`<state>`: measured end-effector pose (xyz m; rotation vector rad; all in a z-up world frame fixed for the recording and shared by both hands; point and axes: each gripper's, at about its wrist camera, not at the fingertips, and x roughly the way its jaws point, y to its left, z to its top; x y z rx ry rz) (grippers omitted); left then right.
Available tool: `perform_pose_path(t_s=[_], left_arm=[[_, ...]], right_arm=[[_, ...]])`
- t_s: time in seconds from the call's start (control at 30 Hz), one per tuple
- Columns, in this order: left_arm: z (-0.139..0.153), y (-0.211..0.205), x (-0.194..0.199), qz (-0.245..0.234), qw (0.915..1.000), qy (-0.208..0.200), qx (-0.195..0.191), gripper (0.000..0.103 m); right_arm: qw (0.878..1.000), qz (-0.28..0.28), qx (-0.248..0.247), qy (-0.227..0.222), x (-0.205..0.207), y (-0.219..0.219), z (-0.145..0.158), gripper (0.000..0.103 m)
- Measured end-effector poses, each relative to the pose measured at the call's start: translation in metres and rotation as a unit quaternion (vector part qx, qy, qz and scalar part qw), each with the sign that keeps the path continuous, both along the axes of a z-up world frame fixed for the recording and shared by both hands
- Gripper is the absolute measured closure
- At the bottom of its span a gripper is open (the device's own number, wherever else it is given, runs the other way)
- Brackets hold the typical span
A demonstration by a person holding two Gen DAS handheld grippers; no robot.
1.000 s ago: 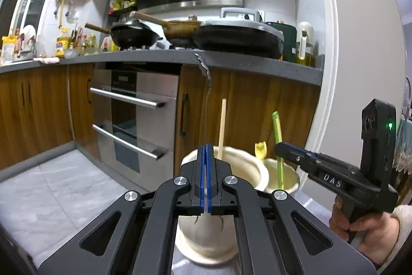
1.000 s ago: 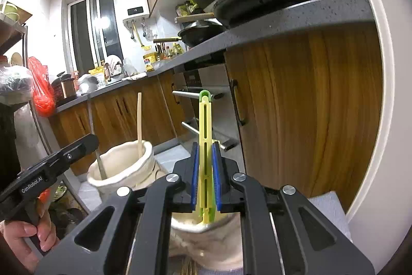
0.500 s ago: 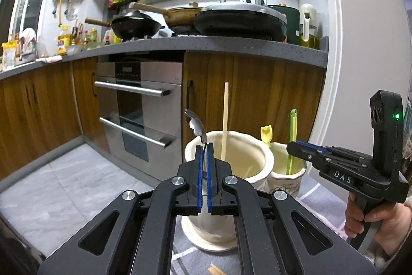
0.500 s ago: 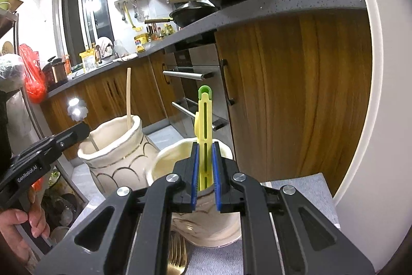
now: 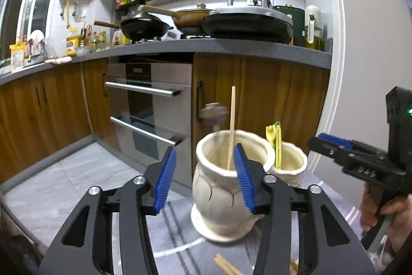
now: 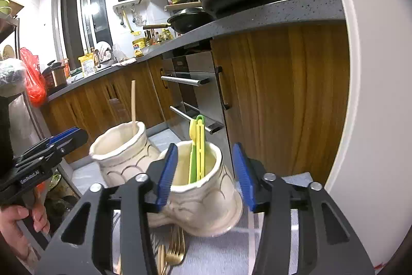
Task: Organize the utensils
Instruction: 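Lift both and release them into the ceramic holder compartments, then return both open tools over the forks and chopsticks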
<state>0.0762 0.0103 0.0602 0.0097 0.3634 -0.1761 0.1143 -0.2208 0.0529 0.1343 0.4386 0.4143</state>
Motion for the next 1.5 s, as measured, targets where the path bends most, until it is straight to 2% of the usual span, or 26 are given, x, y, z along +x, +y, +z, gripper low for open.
perform_pose_path(t_s=[0.03, 0.13, 0.2, 0.33, 0.73, 0.93, 1.07, 1.13, 1.23, 1.3, 1.33, 1.4, 1.43, 1.5], left_arm=[[-0.001, 0.0, -0.004, 0.004, 1.0, 0.003, 0.007, 0.049], [-0.006, 0.004, -0.018, 0.016, 0.9997, 0.007, 0.018, 0.028], [-0.01, 0.007, -0.027, 0.021, 0.9995, 0.011, 0.02, 0.024], [-0.021, 0.012, -0.045, 0.044, 0.9982, 0.026, 0.033, 0.01], [-0.064, 0.012, -0.08, 0.059, 0.9914, 0.11, 0.039, 0.007], [-0.079, 0.006, -0.087, 0.06, 0.988, 0.132, 0.055, 0.006], [-0.087, 0.004, -0.088, 0.052, 0.9871, 0.143, 0.051, 0.006], [-0.09, 0.002, -0.088, 0.048, 0.9864, 0.148, 0.054, 0.006], [-0.093, -0.001, -0.088, 0.043, 0.9858, 0.151, 0.061, 0.006], [-0.095, -0.002, -0.088, 0.04, 0.9855, 0.153, 0.062, 0.006], [-0.096, -0.002, -0.088, 0.039, 0.9853, 0.155, 0.06, 0.006], [-0.097, -0.003, -0.088, 0.037, 0.9852, 0.157, 0.059, 0.006], [-0.098, -0.003, -0.087, 0.036, 0.985, 0.158, 0.059, 0.006], [-0.098, -0.003, -0.086, 0.036, 0.985, 0.159, 0.057, 0.006]], right_arm=[[1.0, 0.003, -0.006, 0.005, -0.004, -0.002, -0.001, 0.049], [0.999, 0.016, -0.02, 0.022, -0.015, -0.008, -0.007, 0.032], [0.999, 0.023, -0.026, 0.032, -0.022, -0.011, -0.011, 0.022], [0.997, 0.023, -0.042, 0.059, -0.034, -0.02, -0.024, 0.013], [0.991, 0.036, -0.083, 0.099, -0.063, -0.014, -0.055, 0.009], [0.987, 0.048, -0.105, 0.116, -0.065, 0.004, -0.065, 0.009], [0.978, 0.072, -0.118, 0.154, -0.058, 0.023, -0.078, 0.009], [0.974, 0.084, -0.126, 0.168, -0.056, 0.033, -0.084, 0.013], [0.969, 0.092, -0.136, 0.182, -0.052, 0.044, -0.091, 0.031], [0.967, 0.097, -0.135, 0.193, -0.051, 0.05, -0.094, 0.046], [0.966, 0.1, -0.135, 0.196, -0.05, 0.052, -0.095, 0.05], [0.965, 0.104, -0.136, 0.2, -0.05, 0.056, -0.095, 0.063], [0.964, 0.105, -0.135, 0.202, -0.05, 0.058, -0.096, 0.066], [0.963, 0.106, -0.132, 0.21, -0.049, 0.06, -0.097, 0.08]])
